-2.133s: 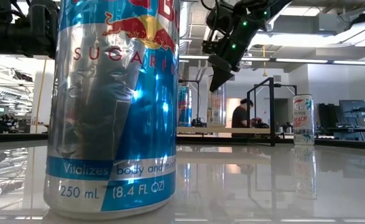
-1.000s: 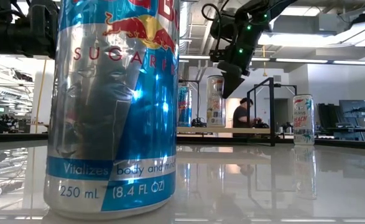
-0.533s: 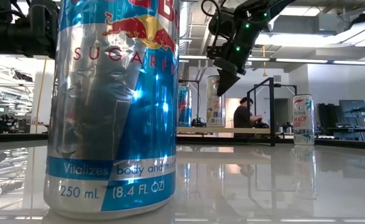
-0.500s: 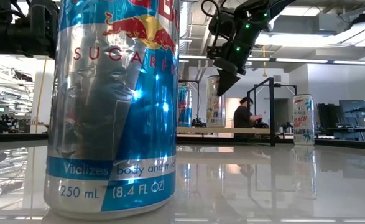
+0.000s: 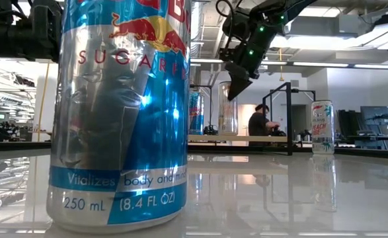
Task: Place canned beverage on shelf
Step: Put the top white-yellow soda can on the shelf
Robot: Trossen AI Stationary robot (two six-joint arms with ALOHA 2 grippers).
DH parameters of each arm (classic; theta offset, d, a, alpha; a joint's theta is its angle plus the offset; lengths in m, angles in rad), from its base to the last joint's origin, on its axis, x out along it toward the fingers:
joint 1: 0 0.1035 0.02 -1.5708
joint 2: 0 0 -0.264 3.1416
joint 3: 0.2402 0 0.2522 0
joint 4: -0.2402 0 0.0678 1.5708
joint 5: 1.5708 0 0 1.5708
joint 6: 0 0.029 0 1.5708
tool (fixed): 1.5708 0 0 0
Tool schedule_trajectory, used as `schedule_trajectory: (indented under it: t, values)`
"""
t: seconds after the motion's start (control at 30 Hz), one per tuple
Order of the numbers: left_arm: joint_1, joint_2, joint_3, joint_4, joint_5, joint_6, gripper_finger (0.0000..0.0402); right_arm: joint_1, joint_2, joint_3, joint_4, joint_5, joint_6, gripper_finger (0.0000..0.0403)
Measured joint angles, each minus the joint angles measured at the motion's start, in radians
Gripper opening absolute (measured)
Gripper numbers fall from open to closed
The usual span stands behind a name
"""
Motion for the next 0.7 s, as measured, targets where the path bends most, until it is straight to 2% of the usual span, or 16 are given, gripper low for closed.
schedule_trajectory:
  t: [0.37,0.57,0.7]
  values:
    - [0.0,0.0,0.0,0.0,0.0,0.0,0.0393,0.003,0.001,0.0,-0.022,-0.005,0.002,0.0021]
    - [0.0,0.0,0.0,-0.002,0.0,0.0,0.0393,0.007,0.081,0.0,-0.03,-0.003,0.0,0.0021]
    - [0.0,0.0,0.0,-0.003,0.001,0.0,0.0393,0.008,0.14,0.0,-0.033,0.041,-0.023,0.0021]
